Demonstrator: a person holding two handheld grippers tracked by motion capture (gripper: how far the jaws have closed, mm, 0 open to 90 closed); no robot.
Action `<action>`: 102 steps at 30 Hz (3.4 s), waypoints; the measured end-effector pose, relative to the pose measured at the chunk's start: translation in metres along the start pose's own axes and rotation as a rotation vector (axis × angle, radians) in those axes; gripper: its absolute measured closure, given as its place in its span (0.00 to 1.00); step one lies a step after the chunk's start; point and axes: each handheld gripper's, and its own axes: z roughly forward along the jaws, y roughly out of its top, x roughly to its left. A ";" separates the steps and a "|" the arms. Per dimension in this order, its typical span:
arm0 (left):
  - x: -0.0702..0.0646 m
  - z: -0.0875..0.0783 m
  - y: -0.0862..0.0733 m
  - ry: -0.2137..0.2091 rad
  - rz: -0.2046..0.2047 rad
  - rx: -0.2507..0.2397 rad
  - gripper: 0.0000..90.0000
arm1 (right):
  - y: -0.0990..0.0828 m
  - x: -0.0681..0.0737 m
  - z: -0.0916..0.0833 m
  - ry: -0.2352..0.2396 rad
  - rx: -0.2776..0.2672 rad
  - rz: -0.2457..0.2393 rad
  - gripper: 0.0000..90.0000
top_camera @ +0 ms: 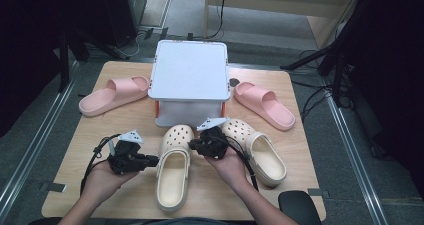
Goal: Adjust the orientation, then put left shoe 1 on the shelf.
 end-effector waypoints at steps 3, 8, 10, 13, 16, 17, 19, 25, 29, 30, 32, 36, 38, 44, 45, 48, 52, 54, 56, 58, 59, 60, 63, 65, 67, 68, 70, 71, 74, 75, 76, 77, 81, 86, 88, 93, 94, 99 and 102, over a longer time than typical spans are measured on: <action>0.000 0.004 0.002 0.003 0.001 0.007 0.90 | 0.001 0.000 0.000 -0.004 0.001 -0.003 0.92; 0.005 -0.010 0.006 0.008 0.007 -0.065 0.85 | 0.004 -0.006 -0.005 -0.009 0.002 0.006 0.73; 0.010 -0.018 0.007 0.009 -0.008 -0.094 0.81 | 0.005 -0.007 -0.010 0.004 -0.026 0.017 0.70; 0.018 -0.027 0.010 -0.002 -0.028 -0.107 0.76 | 0.007 -0.005 -0.016 0.007 -0.047 0.014 0.68; 0.026 -0.032 0.016 -0.008 -0.028 -0.080 0.63 | 0.006 -0.001 -0.026 0.044 -0.065 0.025 0.69; 0.028 -0.035 0.020 -0.008 -0.028 -0.074 0.63 | 0.006 -0.001 -0.026 0.044 -0.065 0.025 0.69; 0.035 -0.047 0.036 -0.004 -0.018 -0.101 0.58 | 0.005 0.004 -0.034 0.044 -0.089 0.037 0.69; 0.042 -0.061 0.064 -0.017 0.000 -0.141 0.55 | 0.001 0.014 -0.048 0.049 -0.137 0.063 0.62; 0.046 -0.066 0.085 -0.036 0.005 -0.157 0.54 | -0.002 0.020 -0.053 0.050 -0.129 0.072 0.54; 0.046 -0.067 0.090 -0.020 0.015 -0.158 0.54 | -0.002 0.021 -0.053 0.053 -0.132 0.077 0.52; 0.047 -0.068 0.100 -0.007 0.019 -0.161 0.55 | -0.004 0.026 -0.054 0.039 -0.131 0.073 0.48; 0.048 -0.068 0.125 -0.006 0.043 -0.181 0.55 | -0.007 0.033 -0.053 0.038 -0.104 0.090 0.47; 0.048 -0.067 0.130 -0.004 0.051 -0.183 0.54 | -0.009 0.038 -0.051 0.048 -0.091 0.091 0.47; 0.053 -0.061 0.151 0.030 0.055 -0.193 0.55 | -0.015 0.048 -0.046 0.041 -0.074 0.077 0.46; 0.055 -0.059 0.155 0.042 0.051 -0.192 0.63 | -0.017 0.052 -0.044 0.039 -0.062 0.075 0.46; 0.056 -0.058 0.157 0.064 0.062 -0.198 0.67 | -0.018 0.054 -0.042 0.031 -0.059 0.074 0.45; 0.060 -0.056 0.159 0.097 0.060 -0.203 0.84 | -0.022 0.057 -0.039 0.015 -0.051 0.077 0.45; 0.063 -0.054 0.159 0.097 0.050 -0.192 0.89 | -0.023 0.058 -0.038 0.008 -0.045 0.080 0.45; 0.063 -0.051 0.160 0.096 0.069 -0.164 0.99 | -0.027 0.059 -0.034 -0.006 -0.031 0.080 0.44; 0.063 -0.047 0.161 0.105 0.082 -0.152 0.99 | -0.028 0.060 -0.032 -0.018 -0.027 0.087 0.45; 0.064 -0.046 0.162 0.094 0.089 -0.154 0.99 | -0.029 0.061 -0.030 -0.025 -0.027 0.090 0.45; 0.064 -0.046 0.162 0.094 0.089 -0.154 0.99 | -0.029 0.061 -0.029 -0.027 -0.027 0.097 0.45; 0.063 -0.044 0.163 0.087 0.107 -0.150 0.99 | -0.029 0.061 -0.024 -0.034 -0.028 0.107 0.45; 0.062 -0.043 0.163 0.079 0.114 -0.150 0.99 | -0.028 0.061 -0.019 -0.039 -0.025 0.111 0.45; 0.062 -0.044 0.163 0.086 0.119 -0.149 0.99 | -0.027 0.061 -0.011 -0.053 -0.020 0.123 0.44; 0.061 -0.044 0.163 0.086 0.121 -0.150 0.99 | -0.027 0.061 -0.009 -0.056 -0.020 0.127 0.44; 0.062 -0.044 0.162 0.078 0.115 -0.152 0.98 | -0.026 0.062 -0.004 -0.066 -0.016 0.139 0.43; 0.062 -0.044 0.162 0.078 0.115 -0.152 0.98 | -0.025 0.062 -0.002 -0.075 -0.012 0.140 0.42; 0.065 -0.044 0.162 0.060 0.110 -0.157 0.98 | -0.024 0.061 0.003 -0.104 -0.010 0.148 0.43; 0.065 -0.044 0.162 0.060 0.110 -0.157 0.98 | -0.024 0.061 0.003 -0.104 -0.010 0.148 0.43; 0.066 -0.044 0.162 0.057 0.110 -0.157 0.98 | -0.023 0.059 0.005 -0.122 -0.001 0.142 0.47; 0.066 -0.044 0.161 0.055 0.111 -0.159 0.98 | -0.022 0.057 0.006 -0.128 0.003 0.142 0.47; 0.066 -0.044 0.161 0.057 0.109 -0.159 0.98 | -0.021 0.053 0.008 -0.124 0.006 0.171 0.52; 0.067 -0.045 0.160 0.053 0.104 -0.165 0.98 | -0.017 0.047 0.007 -0.125 0.009 0.195 0.76; 0.067 -0.045 0.160 0.049 0.104 -0.164 0.98 | -0.016 0.046 0.006 -0.129 0.012 0.196 0.80; 0.068 -0.045 0.160 0.042 0.102 -0.166 0.98 | -0.008 0.039 0.005 -0.136 0.024 0.181 0.86; 0.068 -0.045 0.160 0.043 0.102 -0.166 0.98 | -0.006 0.037 0.004 -0.133 0.023 0.182 0.86; 0.067 -0.045 0.160 0.050 0.106 -0.165 0.98 | 0.010 0.031 -0.002 -0.152 0.000 0.183 0.87; 0.067 -0.045 0.160 0.051 0.107 -0.166 0.98 | 0.021 0.024 -0.005 -0.187 -0.020 0.176 0.86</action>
